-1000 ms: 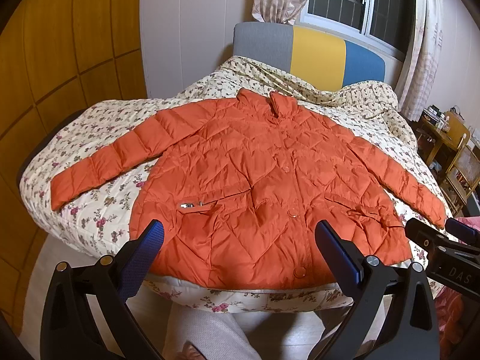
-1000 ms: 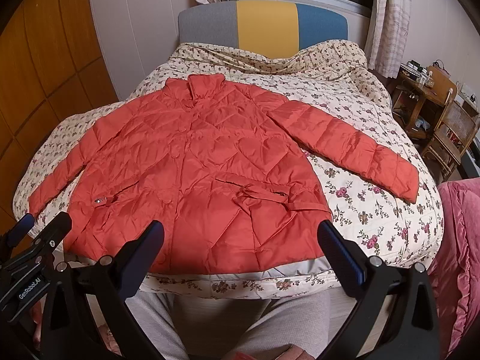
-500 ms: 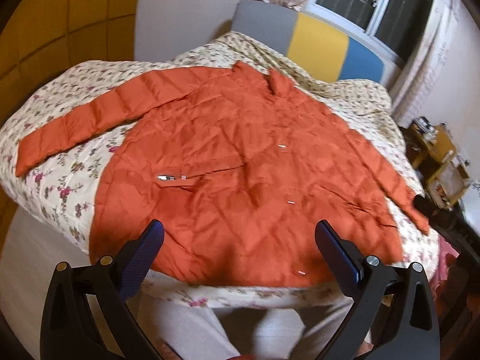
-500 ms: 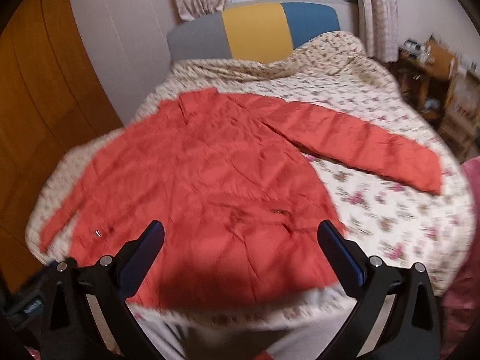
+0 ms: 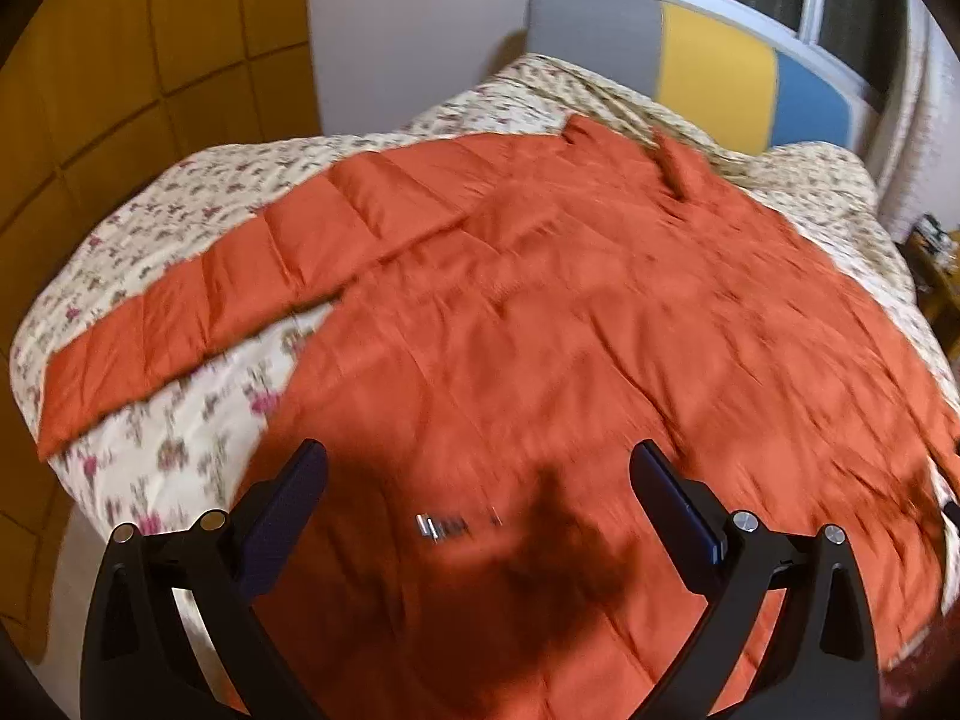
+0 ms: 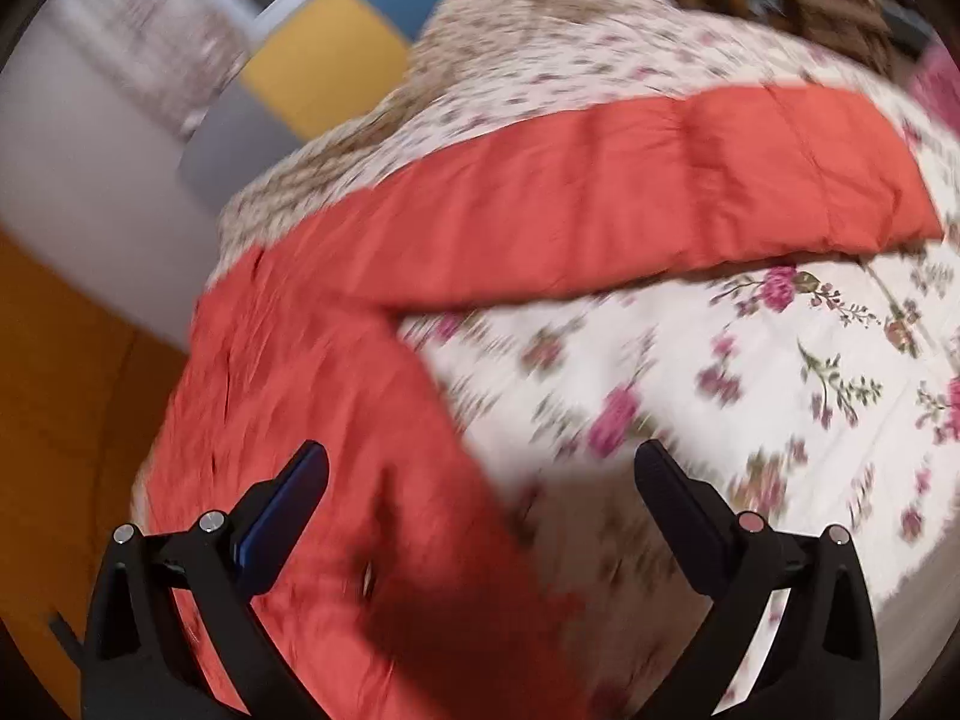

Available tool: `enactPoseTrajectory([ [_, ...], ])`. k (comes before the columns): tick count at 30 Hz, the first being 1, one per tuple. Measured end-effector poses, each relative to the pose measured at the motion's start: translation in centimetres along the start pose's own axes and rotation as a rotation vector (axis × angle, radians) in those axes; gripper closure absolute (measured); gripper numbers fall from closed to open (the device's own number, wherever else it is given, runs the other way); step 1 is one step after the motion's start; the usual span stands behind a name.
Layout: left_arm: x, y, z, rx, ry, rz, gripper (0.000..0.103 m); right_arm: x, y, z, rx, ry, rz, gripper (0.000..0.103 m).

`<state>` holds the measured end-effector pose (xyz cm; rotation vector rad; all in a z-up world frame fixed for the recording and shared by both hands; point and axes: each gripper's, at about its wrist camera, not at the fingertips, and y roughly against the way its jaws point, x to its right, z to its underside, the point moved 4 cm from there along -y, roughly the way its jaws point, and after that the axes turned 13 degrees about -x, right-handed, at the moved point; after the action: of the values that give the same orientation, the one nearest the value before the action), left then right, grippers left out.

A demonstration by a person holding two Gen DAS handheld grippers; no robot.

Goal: Fold large clothes
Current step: 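Grasp the sleeve cuff with the right tool and fold it across the jacket body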

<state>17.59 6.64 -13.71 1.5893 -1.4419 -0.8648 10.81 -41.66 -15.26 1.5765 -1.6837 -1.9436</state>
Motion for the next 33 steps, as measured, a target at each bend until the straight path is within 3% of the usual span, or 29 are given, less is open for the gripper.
enactPoseTrajectory([
  [4, -1.4, -2.9, -2.8, -0.017, 0.048, -0.082, 0.003, 3.5, -0.8, -2.8, 0.014, -0.169, -0.057, 0.024],
  [7, -2.6, -4.8, -4.0, -0.032, 0.094, -0.099, 0.003, 5.1, -0.2, -4.3, 0.089, -0.234, -0.091, 0.031],
  [9, -3.3, -5.6, -4.7, -0.031, 0.109, -0.133, 0.003, 6.4, 0.0, -5.0, 0.128, -0.301, -0.094, 0.046],
  [13, -4.1, -7.5, -5.0, -0.018, 0.109, -0.198, 0.003, 9.1, 0.5, -6.1, 0.213, -0.458, -0.161, 0.060],
  [21, -5.3, -9.2, -4.2, -0.026, 0.167, -0.057, 0.003, 11.3, 1.2, -7.6, 0.349, -0.605, -0.214, 0.064],
  [22, -5.1, -9.2, -4.2, -0.026, 0.163, -0.062, 0.003, 11.7, 1.5, -7.6, 0.353, -0.605, -0.204, 0.067],
  [24, -4.9, -9.2, -4.2, -0.031, 0.155, -0.070, 0.003, 11.9, 1.6, -7.9, 0.354, -0.602, -0.154, 0.082],
  [28, -4.5, -9.2, -4.1, -0.026, 0.146, -0.089, 0.003, 11.3, 1.7, -8.6, 0.347, -0.557, -0.063, 0.090],
  [33, -4.4, -9.2, -4.1, -0.023, 0.140, -0.098, 0.003, 5.4, 3.0, -9.0, 0.424, -0.294, 0.092, 0.095],
])
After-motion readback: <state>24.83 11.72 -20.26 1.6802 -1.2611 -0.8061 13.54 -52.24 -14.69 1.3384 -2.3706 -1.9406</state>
